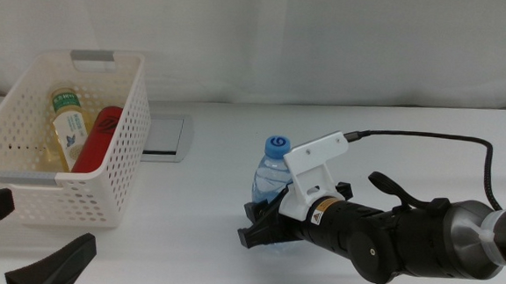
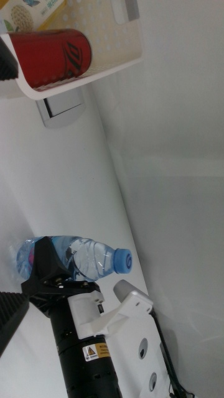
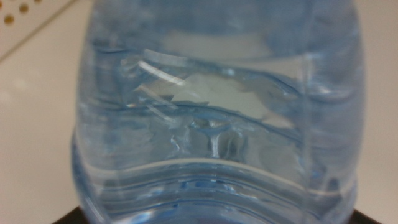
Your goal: Use arms to grab the bottles and put them into the dustbin to the left of the table.
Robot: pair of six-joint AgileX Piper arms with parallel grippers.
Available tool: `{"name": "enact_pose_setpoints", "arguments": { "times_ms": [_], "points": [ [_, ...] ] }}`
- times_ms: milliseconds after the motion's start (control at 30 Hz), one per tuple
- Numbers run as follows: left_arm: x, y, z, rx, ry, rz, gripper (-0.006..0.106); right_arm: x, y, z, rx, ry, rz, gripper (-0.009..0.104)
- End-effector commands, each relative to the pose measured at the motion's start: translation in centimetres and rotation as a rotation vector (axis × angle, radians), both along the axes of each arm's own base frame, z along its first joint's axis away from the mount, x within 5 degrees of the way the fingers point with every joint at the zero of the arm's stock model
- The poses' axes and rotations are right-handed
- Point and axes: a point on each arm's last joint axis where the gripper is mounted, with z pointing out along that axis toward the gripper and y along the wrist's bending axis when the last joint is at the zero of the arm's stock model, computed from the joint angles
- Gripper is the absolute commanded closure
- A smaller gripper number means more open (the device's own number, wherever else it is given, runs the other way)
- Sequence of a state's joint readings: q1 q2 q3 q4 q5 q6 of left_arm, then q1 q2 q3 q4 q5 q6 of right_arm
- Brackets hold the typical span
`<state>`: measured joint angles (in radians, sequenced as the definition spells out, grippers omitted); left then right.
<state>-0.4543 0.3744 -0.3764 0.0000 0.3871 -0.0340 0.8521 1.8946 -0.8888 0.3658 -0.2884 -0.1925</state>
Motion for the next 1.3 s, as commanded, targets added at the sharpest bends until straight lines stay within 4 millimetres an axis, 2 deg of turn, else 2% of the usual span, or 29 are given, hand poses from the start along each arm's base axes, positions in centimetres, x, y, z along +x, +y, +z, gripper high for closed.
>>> {"name": "enact_pose_setpoints", "arguments": {
  "times_ms": [0,367,433,467,600,633,767,900,1100,1133,1267],
  "points": [
    [-0.1,0.0,-0.1,-0.014,0.007,-0.005,0.013,0.1,0.3,0.7,0.010,-0.049,0.017,0.097],
    [-0.1,0.0,-0.1,-0.014,0.007,-0.005,0.013,-0.2,0.2,0.4,-0.039,-0.023,0.055,0.097],
    [-0.1,0.0,-0.1,-0.014,0.007,-0.005,0.013,-0.3,0.2,0.3,-0.041,-0.016,0.056,0.090],
    [-0.1,0.0,-0.1,-0.014,0.007,-0.005,0.013,-0.3,0.2,0.3,-0.044,-0.012,0.057,0.062],
    [-0.1,0.0,-0.1,-0.014,0.007,-0.005,0.013,-0.4,0.2,0.2,-0.050,-0.002,0.059,0.001],
    [-0.1,0.0,-0.1,-0.014,0.007,-0.005,0.013,-0.4,0.2,0.2,-0.051,-0.001,0.060,-0.009],
    [-0.1,0.0,-0.1,-0.014,0.007,-0.005,0.013,-0.4,0.2,0.3,-0.053,0.004,0.063,-0.008],
    [-0.1,0.0,-0.1,-0.014,0.007,-0.005,0.013,-0.8,0.0,1.5,-0.048,0.017,0.075,-0.008],
    [-0.1,0.0,-0.1,-0.016,0.004,-0.005,0.013,-2.2,-1.0,6.4,-0.009,0.009,0.118,-0.008],
    [-0.1,0.0,-0.1,-0.016,0.004,-0.005,0.013,-3.1,-1.6,8.4,-0.018,0.007,0.161,-0.008],
    [-0.1,0.0,-0.1,-0.016,0.004,-0.005,0.013,-4.5,-2.9,11.0,-0.032,0.009,0.211,-0.008]
  ]
}}
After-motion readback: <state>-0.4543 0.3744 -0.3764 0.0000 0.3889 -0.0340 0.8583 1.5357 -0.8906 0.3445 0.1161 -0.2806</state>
